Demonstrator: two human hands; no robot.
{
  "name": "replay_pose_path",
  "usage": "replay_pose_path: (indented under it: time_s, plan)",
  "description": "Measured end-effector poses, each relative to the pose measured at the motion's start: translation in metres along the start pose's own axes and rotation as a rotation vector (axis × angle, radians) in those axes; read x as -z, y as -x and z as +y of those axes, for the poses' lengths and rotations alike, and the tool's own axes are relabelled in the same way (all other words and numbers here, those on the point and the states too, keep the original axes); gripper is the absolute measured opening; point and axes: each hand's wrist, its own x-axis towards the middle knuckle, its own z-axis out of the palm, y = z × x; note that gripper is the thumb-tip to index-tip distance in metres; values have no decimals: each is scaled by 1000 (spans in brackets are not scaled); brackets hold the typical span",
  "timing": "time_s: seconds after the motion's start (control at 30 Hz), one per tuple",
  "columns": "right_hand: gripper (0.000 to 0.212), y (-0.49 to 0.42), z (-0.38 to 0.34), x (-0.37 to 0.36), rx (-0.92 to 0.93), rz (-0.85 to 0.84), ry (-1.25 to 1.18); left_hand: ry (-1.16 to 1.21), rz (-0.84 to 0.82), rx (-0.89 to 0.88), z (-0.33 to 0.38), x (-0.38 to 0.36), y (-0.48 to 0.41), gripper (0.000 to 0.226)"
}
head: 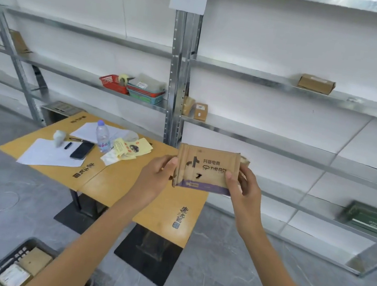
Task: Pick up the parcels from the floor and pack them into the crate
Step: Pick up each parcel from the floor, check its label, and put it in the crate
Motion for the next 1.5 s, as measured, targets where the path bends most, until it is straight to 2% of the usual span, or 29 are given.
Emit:
replay_pose_path:
  time_s: [0.3,0.43,0.6,0.77,0.93,1.27,1.43,1.5]
  plan:
    - [37,47,1,-52,-68,-85,61,-59,43,58,-30,49,45,28]
    - [60,75,-6,-94,-98,-121,68,-21,101,84,-49,94,70,22]
    - [38,117,-17,-166,-91,-104,47,-68,118,54,-76,165,97,21]
    - [42,169,-22,-258,-110,-70,12,-147,101,38,-110,255,127,31]
    - [43,212,-15,-334,-212,-55,-14,-140,40,107,-151,326,148,31]
    - [40,210,43,-407,-411,-41,54,-223,-97,216,-230,376,111,34]
    - [46,186,89,-442,-505,-90,96,-232,-173,313,-284,388,67,32]
    - [54,180,109,-456,-552,-112,117,-251,-209,343,-307,390,51,31]
